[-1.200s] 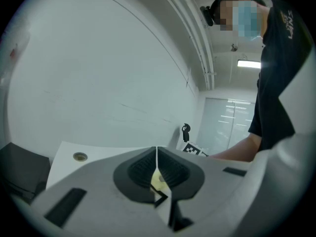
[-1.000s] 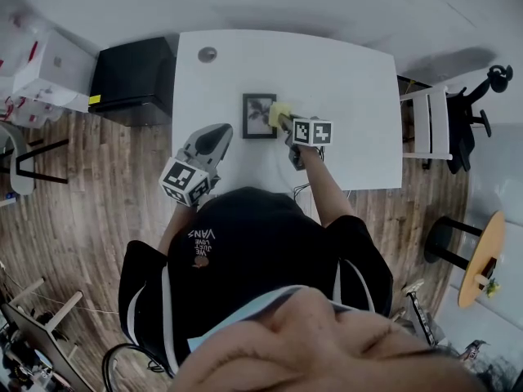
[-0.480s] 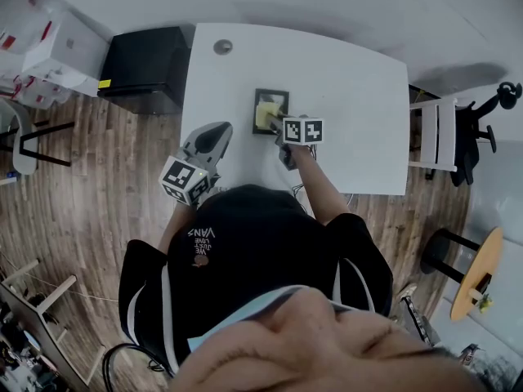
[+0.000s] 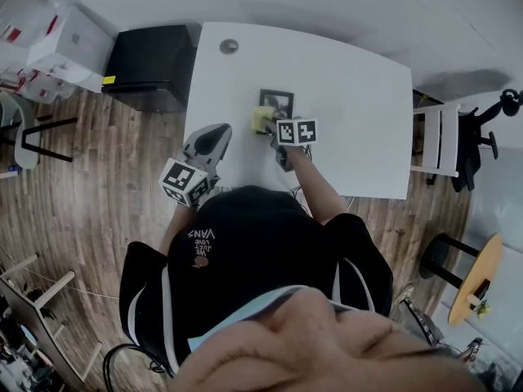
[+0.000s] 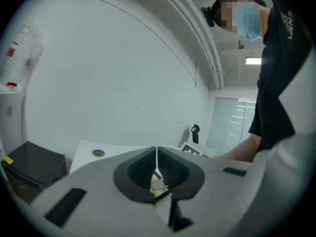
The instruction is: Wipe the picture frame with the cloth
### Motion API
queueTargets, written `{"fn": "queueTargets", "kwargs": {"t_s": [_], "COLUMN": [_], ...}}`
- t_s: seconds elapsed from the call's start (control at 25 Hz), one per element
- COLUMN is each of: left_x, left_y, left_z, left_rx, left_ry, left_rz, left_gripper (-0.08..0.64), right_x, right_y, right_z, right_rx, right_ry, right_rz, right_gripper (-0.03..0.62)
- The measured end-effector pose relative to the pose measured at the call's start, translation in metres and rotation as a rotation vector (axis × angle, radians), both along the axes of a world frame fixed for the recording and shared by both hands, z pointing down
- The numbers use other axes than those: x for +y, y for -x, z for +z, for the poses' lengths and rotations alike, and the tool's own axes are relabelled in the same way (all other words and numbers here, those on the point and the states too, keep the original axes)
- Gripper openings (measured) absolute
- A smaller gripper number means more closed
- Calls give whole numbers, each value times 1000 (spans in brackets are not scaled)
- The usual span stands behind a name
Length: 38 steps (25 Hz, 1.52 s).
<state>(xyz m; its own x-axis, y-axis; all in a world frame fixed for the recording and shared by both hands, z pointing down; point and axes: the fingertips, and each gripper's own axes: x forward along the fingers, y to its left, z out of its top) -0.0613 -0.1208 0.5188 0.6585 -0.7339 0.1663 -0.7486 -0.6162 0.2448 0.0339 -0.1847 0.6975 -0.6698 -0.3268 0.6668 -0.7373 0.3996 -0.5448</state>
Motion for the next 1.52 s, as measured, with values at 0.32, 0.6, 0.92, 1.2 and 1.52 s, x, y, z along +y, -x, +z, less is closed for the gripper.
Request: {"fn": "queueTargets", "kwargs": {"t_s": [0.32, 0.6, 0.92, 1.2, 1.52], "left_x": [-2, -7, -12, -16, -19], "left_y": [-3, -13, -23, -34, -34], "left_z": [-1, 0, 0, -2, 0], "left_rx": [1, 9, 16, 19, 21], "left_ry": [-1, 1, 0, 1, -2], "left_rz": [20, 48, 77, 102, 105], "left_gripper": [17, 17, 17, 17, 17], "right_x": [-3, -3, -3, -3, -3], "right_y": [-20, -49, -81, -100, -116], "right_z": [7, 10, 10, 5, 7], "right_rx": [39, 74, 108, 115, 119], "right_ry": [7, 3, -4, -8, 0], "right_rz": [25, 69, 124, 161, 214], "right_gripper": [40, 40, 40, 40, 40]}}
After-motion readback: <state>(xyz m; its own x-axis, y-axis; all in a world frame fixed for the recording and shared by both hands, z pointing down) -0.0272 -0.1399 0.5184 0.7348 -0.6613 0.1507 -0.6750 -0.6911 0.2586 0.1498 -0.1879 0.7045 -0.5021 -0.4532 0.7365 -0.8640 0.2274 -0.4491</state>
